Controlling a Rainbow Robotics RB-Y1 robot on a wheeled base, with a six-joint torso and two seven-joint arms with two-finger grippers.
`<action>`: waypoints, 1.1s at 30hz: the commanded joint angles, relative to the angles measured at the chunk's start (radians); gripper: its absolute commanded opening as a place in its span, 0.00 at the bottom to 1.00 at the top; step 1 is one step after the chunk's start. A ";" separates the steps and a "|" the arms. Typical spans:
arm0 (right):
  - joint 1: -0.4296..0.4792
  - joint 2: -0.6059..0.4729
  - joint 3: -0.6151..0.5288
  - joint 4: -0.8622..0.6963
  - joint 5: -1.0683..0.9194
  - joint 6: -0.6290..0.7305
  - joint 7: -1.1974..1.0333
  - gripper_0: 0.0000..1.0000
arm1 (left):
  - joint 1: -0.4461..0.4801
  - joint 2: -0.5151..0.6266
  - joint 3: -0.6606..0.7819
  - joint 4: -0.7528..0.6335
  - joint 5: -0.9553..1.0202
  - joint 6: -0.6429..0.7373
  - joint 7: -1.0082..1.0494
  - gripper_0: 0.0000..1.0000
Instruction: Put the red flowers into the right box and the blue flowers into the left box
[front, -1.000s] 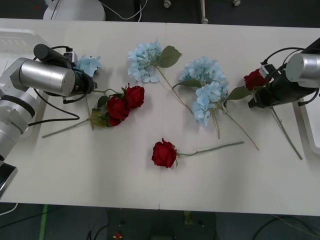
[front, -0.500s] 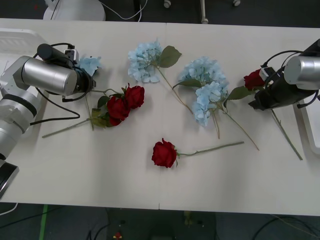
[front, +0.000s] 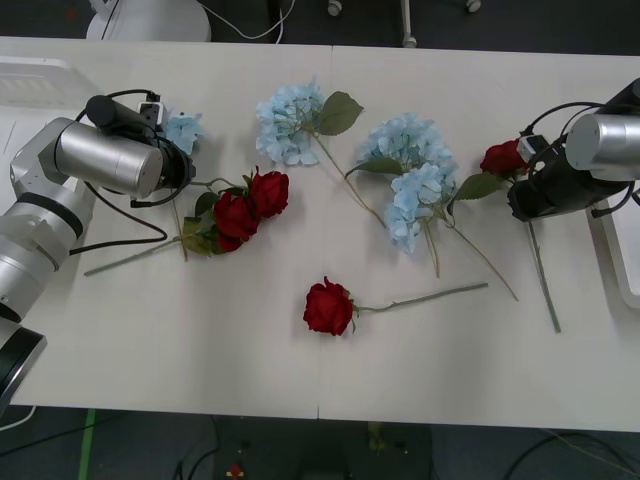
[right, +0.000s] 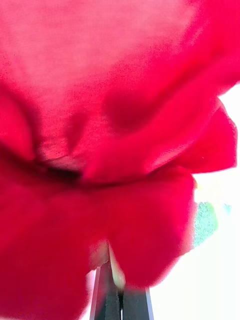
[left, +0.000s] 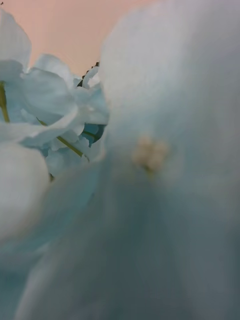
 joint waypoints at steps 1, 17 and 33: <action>-0.054 0.023 -0.019 0.001 0.002 -0.009 -0.044 0.00 | 0.004 -0.015 -0.010 -0.008 -0.012 -0.024 -0.065 0.82; -0.152 -0.144 -0.224 -0.161 -0.047 0.195 -0.047 0.00 | 0.057 -0.015 -0.012 -0.008 0.005 -0.026 -0.071 0.00; -0.198 -0.291 -0.080 -0.118 0.548 0.122 -0.009 0.00 | 0.055 0.046 0.151 -0.239 0.015 0.181 -0.070 0.00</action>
